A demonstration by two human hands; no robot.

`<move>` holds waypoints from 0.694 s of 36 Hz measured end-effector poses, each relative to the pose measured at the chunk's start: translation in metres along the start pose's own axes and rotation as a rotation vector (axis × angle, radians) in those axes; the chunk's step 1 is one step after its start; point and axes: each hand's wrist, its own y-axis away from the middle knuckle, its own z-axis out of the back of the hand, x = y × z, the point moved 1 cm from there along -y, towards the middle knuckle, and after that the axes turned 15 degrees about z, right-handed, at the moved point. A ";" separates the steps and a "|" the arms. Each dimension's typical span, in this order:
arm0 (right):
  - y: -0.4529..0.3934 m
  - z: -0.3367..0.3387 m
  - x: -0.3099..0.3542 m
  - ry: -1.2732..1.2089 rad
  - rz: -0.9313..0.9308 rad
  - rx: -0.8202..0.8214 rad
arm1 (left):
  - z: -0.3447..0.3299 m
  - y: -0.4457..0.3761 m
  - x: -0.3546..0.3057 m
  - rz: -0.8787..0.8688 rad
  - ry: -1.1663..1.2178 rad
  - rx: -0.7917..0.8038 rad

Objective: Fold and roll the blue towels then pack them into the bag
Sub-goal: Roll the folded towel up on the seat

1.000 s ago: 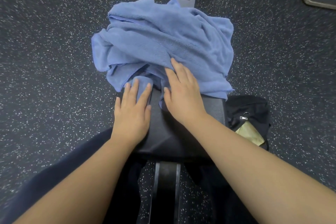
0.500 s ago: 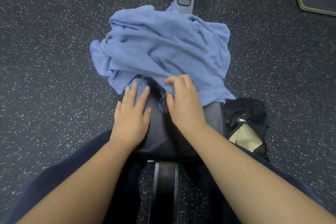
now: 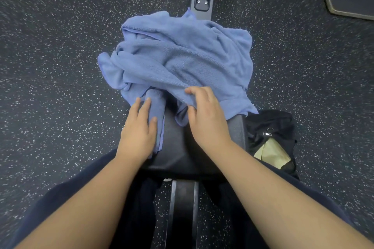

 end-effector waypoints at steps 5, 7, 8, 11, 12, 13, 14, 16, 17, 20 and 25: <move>0.003 0.008 0.005 -0.083 -0.117 0.065 | 0.007 0.002 0.004 0.038 0.026 -0.040; 0.003 0.012 0.007 -0.092 -0.149 0.082 | 0.012 0.005 0.003 0.042 0.053 -0.063; 0.002 0.015 0.008 -0.103 -0.167 0.088 | 0.015 0.006 0.001 0.034 0.072 -0.076; -0.001 0.026 0.014 -0.141 -0.189 0.100 | 0.028 0.007 -0.014 -0.057 0.112 -0.154; -0.002 0.029 0.017 -0.143 -0.177 0.103 | 0.032 0.006 -0.019 -0.094 0.111 -0.189; -0.003 0.031 0.020 -0.141 -0.158 0.102 | 0.037 0.004 -0.026 -0.123 0.103 -0.218; -0.004 0.033 0.023 -0.138 -0.141 0.098 | 0.041 0.001 -0.031 -0.146 0.087 -0.232; -0.004 0.038 0.027 -0.131 -0.120 0.091 | 0.047 -0.008 -0.041 -0.168 0.046 -0.217; -0.004 0.039 0.029 -0.125 -0.116 0.092 | 0.049 -0.012 -0.045 -0.164 0.024 -0.203; -0.002 0.045 0.032 -0.109 -0.120 0.119 | 0.057 -0.025 -0.054 -0.081 -0.080 -0.144; -0.002 0.051 0.031 -0.074 -0.076 0.110 | 0.067 -0.046 -0.052 -0.038 -0.112 -0.106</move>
